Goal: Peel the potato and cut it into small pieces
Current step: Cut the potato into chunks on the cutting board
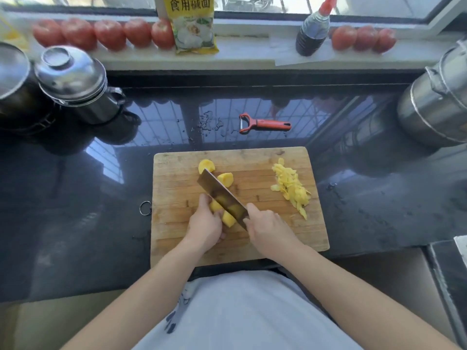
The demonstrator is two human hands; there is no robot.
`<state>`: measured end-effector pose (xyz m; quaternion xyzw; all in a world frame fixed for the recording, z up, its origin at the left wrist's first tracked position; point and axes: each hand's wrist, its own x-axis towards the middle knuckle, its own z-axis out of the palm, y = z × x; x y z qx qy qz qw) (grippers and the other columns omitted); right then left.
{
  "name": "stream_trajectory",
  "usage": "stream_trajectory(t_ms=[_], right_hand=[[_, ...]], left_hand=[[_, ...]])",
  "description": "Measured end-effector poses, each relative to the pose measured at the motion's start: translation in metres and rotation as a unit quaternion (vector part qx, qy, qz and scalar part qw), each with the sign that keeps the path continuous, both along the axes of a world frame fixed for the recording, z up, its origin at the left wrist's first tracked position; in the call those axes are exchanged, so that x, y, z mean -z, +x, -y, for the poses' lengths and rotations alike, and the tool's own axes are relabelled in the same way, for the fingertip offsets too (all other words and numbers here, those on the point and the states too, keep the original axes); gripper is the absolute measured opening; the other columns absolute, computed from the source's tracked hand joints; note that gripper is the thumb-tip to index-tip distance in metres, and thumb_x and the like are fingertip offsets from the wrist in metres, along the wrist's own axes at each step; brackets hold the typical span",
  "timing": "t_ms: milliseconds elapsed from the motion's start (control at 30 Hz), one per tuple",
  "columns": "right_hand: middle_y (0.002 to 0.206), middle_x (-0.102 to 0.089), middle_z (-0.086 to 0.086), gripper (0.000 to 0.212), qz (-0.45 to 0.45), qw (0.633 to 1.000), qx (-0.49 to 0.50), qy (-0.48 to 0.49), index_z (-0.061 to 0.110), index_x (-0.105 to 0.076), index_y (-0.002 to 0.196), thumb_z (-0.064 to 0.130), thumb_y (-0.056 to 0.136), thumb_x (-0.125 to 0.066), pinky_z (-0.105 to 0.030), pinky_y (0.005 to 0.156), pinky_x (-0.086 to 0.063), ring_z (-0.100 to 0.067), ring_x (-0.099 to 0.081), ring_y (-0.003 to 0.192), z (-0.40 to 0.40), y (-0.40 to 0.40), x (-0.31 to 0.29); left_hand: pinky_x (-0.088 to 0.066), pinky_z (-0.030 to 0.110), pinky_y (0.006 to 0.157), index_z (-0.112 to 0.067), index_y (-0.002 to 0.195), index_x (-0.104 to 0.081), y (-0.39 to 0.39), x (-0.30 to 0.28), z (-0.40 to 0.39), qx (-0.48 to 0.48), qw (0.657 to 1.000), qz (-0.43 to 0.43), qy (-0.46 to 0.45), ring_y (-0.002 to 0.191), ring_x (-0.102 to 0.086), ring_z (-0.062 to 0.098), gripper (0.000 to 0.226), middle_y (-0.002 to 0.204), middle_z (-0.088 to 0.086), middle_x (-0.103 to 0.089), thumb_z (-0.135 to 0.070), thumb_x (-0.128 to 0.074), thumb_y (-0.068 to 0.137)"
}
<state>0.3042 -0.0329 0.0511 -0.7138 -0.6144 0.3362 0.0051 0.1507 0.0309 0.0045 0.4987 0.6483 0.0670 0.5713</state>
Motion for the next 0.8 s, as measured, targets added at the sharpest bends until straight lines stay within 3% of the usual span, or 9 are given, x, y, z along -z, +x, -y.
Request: stream_trajectory(t_ms=[200, 300, 400, 600, 800], right_hand=[[0.085, -0.059, -0.007, 0.013, -0.04, 0.998, -0.024, -0.045, 0.023, -0.04, 0.098, 0.033, 0.106, -0.04, -0.041, 0.065, -0.049, -0.029, -0.057, 0.076, -0.02, 0.028, -0.007], [0.084, -0.06, -0.007, 0.008, 0.0, 0.998, -0.053, -0.03, 0.022, -0.035, 0.097, 0.022, 0.104, -0.037, -0.041, 0.059, -0.045, -0.03, -0.057, 0.073, -0.013, 0.016, -0.011], [0.099, -0.062, -0.009, 0.022, 0.053, 0.993, -0.103, -0.01, 0.019, -0.033, 0.104, 0.001, 0.092, -0.039, -0.039, 0.063, -0.036, -0.039, -0.06, 0.085, 0.005, -0.007, -0.014], [0.102, -0.059, -0.004, 0.033, 0.111, 0.984, -0.129, 0.048, 0.015, -0.039, 0.119, 0.0, 0.091, -0.049, -0.037, 0.06, -0.037, -0.033, -0.068, 0.089, 0.009, -0.021, -0.011], [0.09, -0.061, -0.007, 0.016, 0.054, 0.996, -0.069, 0.016, 0.02, -0.031, 0.095, 0.005, 0.094, -0.036, -0.04, 0.06, -0.036, -0.042, -0.061, 0.081, -0.004, -0.007, -0.001]], left_hand=[[-0.064, 0.036, 0.064, -0.041, 0.129, -0.033, 0.006, -0.001, 0.003, -0.018, 1.0, -0.023, -0.007, 0.076, -0.075, 0.025, 0.026, 0.103, 0.01, -0.069, -0.028, -0.045, 0.109], [-0.066, 0.043, 0.067, -0.041, 0.124, -0.038, 0.007, 0.001, 0.008, -0.046, 0.998, -0.035, 0.004, 0.072, -0.074, 0.027, 0.023, 0.097, 0.01, -0.071, -0.029, -0.048, 0.107], [-0.064, 0.052, 0.07, -0.039, 0.11, -0.043, 0.006, 0.004, 0.012, -0.06, 0.997, -0.04, 0.04, 0.067, -0.073, 0.029, 0.017, 0.091, 0.009, -0.071, -0.025, -0.052, 0.104], [-0.064, 0.055, 0.069, -0.051, 0.108, -0.038, 0.004, 0.01, 0.012, -0.047, 0.997, -0.045, 0.051, 0.069, -0.073, 0.032, 0.033, 0.09, 0.007, -0.07, -0.02, -0.048, 0.1], [-0.062, 0.054, 0.075, -0.05, 0.101, -0.038, 0.004, 0.016, 0.014, -0.037, 0.996, -0.051, 0.063, 0.078, -0.072, 0.035, 0.024, 0.095, 0.004, -0.068, -0.029, -0.048, 0.099]])
